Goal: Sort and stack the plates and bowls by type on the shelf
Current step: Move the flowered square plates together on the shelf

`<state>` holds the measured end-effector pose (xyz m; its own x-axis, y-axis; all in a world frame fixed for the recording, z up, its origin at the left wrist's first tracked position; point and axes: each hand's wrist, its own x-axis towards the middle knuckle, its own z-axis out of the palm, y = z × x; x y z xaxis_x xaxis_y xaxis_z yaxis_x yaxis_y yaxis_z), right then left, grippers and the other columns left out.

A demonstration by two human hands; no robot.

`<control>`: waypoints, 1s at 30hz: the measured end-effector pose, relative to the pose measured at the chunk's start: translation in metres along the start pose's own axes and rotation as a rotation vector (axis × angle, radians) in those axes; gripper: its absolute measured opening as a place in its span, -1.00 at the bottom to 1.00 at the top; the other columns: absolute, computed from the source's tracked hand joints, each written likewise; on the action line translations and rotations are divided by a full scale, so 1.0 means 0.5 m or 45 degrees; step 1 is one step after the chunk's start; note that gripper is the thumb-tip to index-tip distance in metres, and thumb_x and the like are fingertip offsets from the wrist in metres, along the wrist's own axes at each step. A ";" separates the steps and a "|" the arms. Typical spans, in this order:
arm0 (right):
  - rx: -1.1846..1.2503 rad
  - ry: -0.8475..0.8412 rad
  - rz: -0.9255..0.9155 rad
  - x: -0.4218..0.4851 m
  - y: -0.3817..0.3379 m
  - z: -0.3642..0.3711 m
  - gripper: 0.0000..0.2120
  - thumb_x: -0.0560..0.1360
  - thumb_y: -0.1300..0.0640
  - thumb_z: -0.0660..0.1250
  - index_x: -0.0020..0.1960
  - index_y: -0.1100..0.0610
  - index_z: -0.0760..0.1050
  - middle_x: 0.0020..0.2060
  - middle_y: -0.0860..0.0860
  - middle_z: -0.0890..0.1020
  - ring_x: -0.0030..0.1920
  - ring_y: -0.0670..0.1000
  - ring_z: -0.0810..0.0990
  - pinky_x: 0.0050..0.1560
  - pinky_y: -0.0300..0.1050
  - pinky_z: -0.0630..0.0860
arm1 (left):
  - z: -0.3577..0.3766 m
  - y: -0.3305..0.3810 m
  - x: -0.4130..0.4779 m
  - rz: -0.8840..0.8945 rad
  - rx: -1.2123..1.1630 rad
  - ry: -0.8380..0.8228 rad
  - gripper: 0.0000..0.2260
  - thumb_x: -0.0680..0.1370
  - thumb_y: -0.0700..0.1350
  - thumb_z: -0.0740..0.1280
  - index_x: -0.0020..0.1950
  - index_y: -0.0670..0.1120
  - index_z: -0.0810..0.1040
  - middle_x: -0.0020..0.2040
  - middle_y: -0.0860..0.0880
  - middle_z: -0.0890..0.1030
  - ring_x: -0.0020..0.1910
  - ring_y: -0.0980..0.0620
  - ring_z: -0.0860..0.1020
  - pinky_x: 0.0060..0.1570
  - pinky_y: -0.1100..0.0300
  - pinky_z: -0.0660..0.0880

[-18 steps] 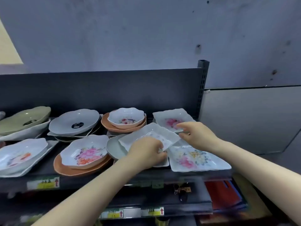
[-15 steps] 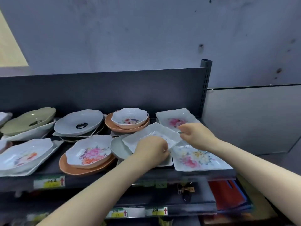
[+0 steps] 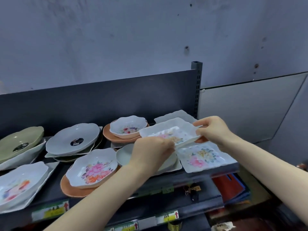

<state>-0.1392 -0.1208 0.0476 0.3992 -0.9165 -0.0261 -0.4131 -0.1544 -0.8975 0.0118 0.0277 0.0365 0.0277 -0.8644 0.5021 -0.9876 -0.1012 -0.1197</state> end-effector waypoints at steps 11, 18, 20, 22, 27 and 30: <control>0.113 0.283 0.062 -0.066 0.075 -0.115 -0.66 0.45 0.46 0.28 0.19 0.29 0.55 0.08 0.20 0.62 -0.38 0.15 0.66 -0.36 -0.19 0.65 | 0.020 0.032 0.005 0.269 -0.197 0.037 -0.89 0.33 -0.03 0.37 -0.38 0.02 0.64 -0.42 0.08 0.61 -0.45 0.00 0.60 -0.60 0.28 0.43; -0.071 0.300 0.101 -0.052 0.159 -0.132 -0.66 0.46 0.42 0.29 0.22 0.31 0.54 0.08 0.23 0.62 -0.37 0.12 0.61 -0.46 -0.24 0.61 | 0.063 0.103 -0.001 0.327 -0.107 -0.239 -0.86 0.48 -0.16 0.27 -0.14 -0.04 0.63 -0.28 -0.03 0.65 -0.29 -0.14 0.61 -0.44 0.17 0.40; -0.199 0.280 0.088 -0.045 0.178 -0.130 -0.67 0.44 0.39 0.33 0.20 0.28 0.57 0.04 0.18 0.66 -0.29 0.10 0.65 -0.31 -0.18 0.64 | 0.071 0.118 -0.002 0.298 -0.096 -0.379 -0.78 0.53 -0.19 0.20 0.06 -0.06 0.61 -0.11 -0.09 0.66 -0.11 -0.18 0.60 -0.26 0.09 0.47; -0.355 0.250 0.041 -0.042 0.184 -0.129 -0.68 0.41 0.33 0.37 0.17 0.24 0.61 0.06 0.13 0.68 -0.06 0.07 0.67 0.02 -0.06 0.61 | 0.073 0.126 0.000 0.267 -0.078 -0.494 -0.76 0.54 -0.19 0.17 0.08 -0.07 0.59 -0.05 -0.11 0.65 -0.05 -0.20 0.58 -0.22 0.09 0.45; -0.718 0.087 -0.078 -0.032 0.185 -0.125 -0.72 0.36 0.22 0.35 0.05 0.14 0.66 0.00 0.08 0.71 0.08 0.12 0.64 0.11 0.00 0.54 | 0.072 0.133 0.010 0.168 -0.152 -0.568 -0.76 0.57 -0.06 0.18 0.07 -0.04 0.62 -0.01 -0.06 0.66 0.03 -0.14 0.57 -0.06 0.08 0.54; -0.789 0.033 -0.140 -0.017 0.191 -0.124 -0.67 0.39 0.18 0.36 0.15 0.06 0.64 0.03 0.01 0.71 0.09 0.06 0.63 0.11 -0.06 0.52 | 0.055 0.129 0.021 0.037 -0.314 -0.493 -0.72 0.56 0.08 0.22 0.14 0.04 0.64 0.06 0.06 0.68 0.08 -0.01 0.58 0.03 0.15 0.52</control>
<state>-0.2330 -0.1506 -0.0104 0.4494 -0.8906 0.0695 -0.7717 -0.4262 -0.4721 -0.0474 -0.0016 0.0104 0.0089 -0.9902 0.1390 -0.9947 0.0054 0.1022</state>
